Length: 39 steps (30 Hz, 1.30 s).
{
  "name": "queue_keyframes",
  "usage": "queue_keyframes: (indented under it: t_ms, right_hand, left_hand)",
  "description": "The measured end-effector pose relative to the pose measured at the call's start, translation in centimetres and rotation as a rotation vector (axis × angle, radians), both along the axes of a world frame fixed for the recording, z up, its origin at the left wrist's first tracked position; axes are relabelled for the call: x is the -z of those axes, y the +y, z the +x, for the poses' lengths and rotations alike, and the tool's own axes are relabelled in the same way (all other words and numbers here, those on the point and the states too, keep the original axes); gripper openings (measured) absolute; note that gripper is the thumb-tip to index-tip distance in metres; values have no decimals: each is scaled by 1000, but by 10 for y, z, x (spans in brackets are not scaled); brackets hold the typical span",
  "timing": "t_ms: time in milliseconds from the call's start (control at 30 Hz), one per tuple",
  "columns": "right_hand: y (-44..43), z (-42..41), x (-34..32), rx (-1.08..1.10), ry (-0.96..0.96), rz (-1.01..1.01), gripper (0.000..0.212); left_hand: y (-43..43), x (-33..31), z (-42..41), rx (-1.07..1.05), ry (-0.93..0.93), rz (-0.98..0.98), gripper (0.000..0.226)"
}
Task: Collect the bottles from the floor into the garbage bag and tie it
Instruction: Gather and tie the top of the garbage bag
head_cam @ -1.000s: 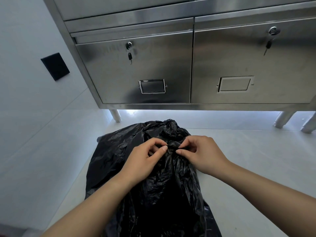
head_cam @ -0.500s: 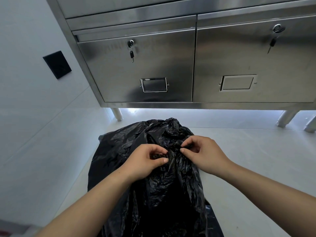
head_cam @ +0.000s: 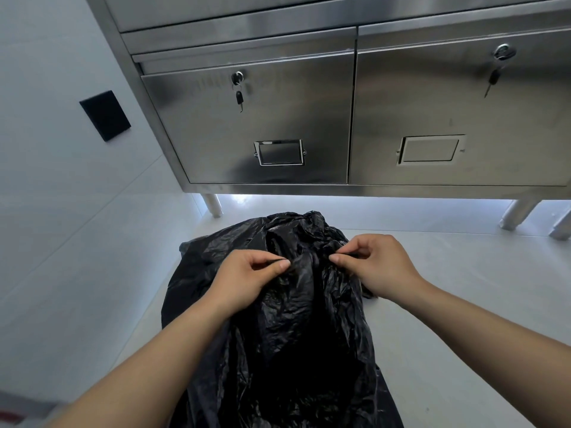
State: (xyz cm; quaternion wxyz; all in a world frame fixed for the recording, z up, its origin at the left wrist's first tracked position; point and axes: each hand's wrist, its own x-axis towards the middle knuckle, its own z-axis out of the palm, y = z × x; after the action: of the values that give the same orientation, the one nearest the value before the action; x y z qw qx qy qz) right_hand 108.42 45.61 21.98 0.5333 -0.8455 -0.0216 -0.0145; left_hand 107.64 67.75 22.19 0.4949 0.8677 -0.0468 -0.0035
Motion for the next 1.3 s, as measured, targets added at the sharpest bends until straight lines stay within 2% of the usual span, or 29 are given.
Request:
queue_keyframes:
  t_ms: [200, 333, 533, 667, 767, 867, 1033, 1133, 1300]
  right_hand:
    - [0, 4, -16, -19, -1, 91, 17]
    - [-14, 5, -19, -36, 53, 91, 16]
    - [-47, 10, -15, 19, 68, 96, 13]
    - [-34, 13, -15, -53, 38, 288, 10]
    - [-18, 18, -22, -97, -8, 357, 13]
    - [-3, 21, -24, -89, -38, 351, 13]
    - [9, 19, -30, -8, -263, 149, 15]
    - [20, 16, -35, -20, -303, 286, 16]
    - [43, 8, -33, -137, -315, 374, 15]
  left_hand:
    - [13, -11, 3, -100, -51, -107, 15]
    - [33, -11, 4, -157, -76, -58, 23]
    - [72, -7, 0, -320, -111, 28, 21]
    - [75, -12, 4, -237, -171, -98, 20]
    - [73, -21, 6, -191, -205, -109, 16]
    - [70, -30, 5, -218, -289, -102, 14]
    - [63, -46, 1, -214, -439, 14, 8]
    - [53, -55, -1, -129, -501, -32, 6]
    - [23, -56, -6, 88, -387, -150, 6]
